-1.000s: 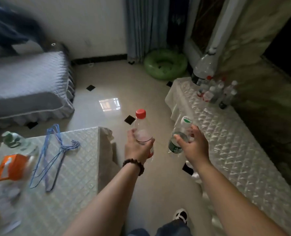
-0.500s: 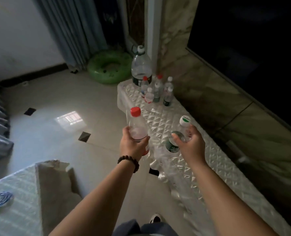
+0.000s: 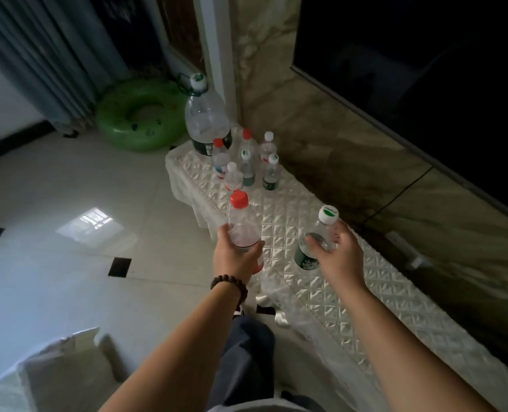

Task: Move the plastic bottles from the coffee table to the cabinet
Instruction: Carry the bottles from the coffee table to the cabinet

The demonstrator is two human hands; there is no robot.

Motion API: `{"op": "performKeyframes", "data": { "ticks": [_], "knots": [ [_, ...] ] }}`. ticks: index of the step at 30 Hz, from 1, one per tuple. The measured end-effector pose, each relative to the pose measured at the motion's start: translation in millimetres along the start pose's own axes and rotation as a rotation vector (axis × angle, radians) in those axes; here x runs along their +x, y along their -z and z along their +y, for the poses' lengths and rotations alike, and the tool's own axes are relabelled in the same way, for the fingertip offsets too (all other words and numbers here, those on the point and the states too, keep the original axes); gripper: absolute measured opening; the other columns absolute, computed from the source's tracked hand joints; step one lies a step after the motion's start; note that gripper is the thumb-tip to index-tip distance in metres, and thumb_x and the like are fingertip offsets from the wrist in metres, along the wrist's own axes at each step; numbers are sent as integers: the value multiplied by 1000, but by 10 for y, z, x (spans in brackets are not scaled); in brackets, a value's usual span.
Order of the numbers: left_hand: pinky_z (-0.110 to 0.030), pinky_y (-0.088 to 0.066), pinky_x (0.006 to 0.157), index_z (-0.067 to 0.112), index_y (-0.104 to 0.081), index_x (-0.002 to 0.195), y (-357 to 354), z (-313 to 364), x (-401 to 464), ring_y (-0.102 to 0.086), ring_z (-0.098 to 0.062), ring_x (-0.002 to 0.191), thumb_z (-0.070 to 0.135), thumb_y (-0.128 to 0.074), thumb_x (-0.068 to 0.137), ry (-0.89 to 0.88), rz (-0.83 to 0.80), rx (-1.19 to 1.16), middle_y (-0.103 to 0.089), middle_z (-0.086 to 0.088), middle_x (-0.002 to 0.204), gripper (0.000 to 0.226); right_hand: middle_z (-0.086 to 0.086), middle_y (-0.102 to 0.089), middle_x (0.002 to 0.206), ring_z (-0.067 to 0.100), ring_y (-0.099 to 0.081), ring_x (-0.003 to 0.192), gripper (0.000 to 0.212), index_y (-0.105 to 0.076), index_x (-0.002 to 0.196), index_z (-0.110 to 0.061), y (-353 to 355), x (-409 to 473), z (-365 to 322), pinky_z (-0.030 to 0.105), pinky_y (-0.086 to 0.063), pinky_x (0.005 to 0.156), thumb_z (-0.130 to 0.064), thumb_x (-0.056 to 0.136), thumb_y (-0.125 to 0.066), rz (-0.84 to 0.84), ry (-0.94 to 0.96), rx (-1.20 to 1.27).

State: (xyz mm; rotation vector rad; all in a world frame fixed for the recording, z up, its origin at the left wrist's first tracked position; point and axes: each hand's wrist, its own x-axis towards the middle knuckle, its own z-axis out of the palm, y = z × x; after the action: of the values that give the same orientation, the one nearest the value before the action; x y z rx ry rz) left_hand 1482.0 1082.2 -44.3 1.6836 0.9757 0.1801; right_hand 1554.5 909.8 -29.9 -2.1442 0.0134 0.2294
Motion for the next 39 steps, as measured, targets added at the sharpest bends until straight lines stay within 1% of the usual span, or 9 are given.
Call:
{"op": "performKeyframes", "data": {
  "ticks": [3,5,8,11,14,19,27,36,39],
  "knots": [
    [-26,-54,76,23,-40,132,-32,45,495,-56,-18,97,28,-81,72,25,-48,23,-56,0,117,73,6,-55,133,20,-52,120,66,-49,134,-15,-226,345,-101,36,-49,94,-35,78,-76,14,-44,-10],
    [-8,-48,56,22,-39,134,-57,85,781,-54,-16,94,25,-80,74,31,-86,44,-54,1,116,73,7,-55,133,21,-52,120,67,-49,135,-14,-354,589,-160,39,-49,95,-36,78,-76,30,-83,-18],
    [-4,-38,42,20,-39,134,-131,106,1160,-52,-10,80,19,-77,77,44,-141,83,-51,2,111,69,6,-54,133,21,-52,120,66,-49,134,-17,-510,916,-201,44,-49,96,-37,78,-76,36,-123,-20],
    [-9,-43,59,20,-39,131,-241,64,1509,-56,-12,86,19,-75,77,52,-165,138,-53,2,113,65,5,-54,131,19,-52,119,65,-49,134,-18,-634,1196,-170,45,-50,96,-38,78,-76,42,-163,-25],
    [-36,-49,90,21,-40,132,-426,-34,1826,-53,-23,111,20,-78,71,45,-168,182,-50,-2,124,71,6,-56,128,21,-53,117,63,-51,131,-16,-741,1470,-67,47,-50,94,-38,78,-76,55,-191,-47],
    [-40,-42,104,21,-37,139,-841,-278,2307,-47,-24,123,24,-82,70,48,-157,238,-47,-5,136,82,5,-56,127,18,-53,116,59,-51,127,-14,-990,1963,161,41,-49,96,-33,78,-77,21,-204,-83],
    [-30,-45,91,26,-42,131,-1387,-636,2773,-54,-20,115,15,-76,75,25,-75,183,-55,0,127,66,3,-57,128,16,-54,117,58,-50,129,-16,-1469,2577,590,36,-47,98,-30,78,-76,-22,-91,-113],
    [-42,-48,94,27,-42,125,-1692,-876,2998,-54,-21,111,17,-80,70,-9,-8,193,-56,1,120,68,7,-52,134,6,-45,117,66,-42,135,-10,-1780,2866,803,16,-34,93,-22,80,-75,-56,-41,-111],
    [-46,-50,88,29,-41,123,-1710,-957,3007,-55,-22,107,17,-81,68,-32,-5,196,-57,0,118,69,9,-50,137,16,-47,125,67,-40,137,-10,-1823,2905,844,17,-33,95,-22,81,-75,-67,-45,-113]
  ]
}}
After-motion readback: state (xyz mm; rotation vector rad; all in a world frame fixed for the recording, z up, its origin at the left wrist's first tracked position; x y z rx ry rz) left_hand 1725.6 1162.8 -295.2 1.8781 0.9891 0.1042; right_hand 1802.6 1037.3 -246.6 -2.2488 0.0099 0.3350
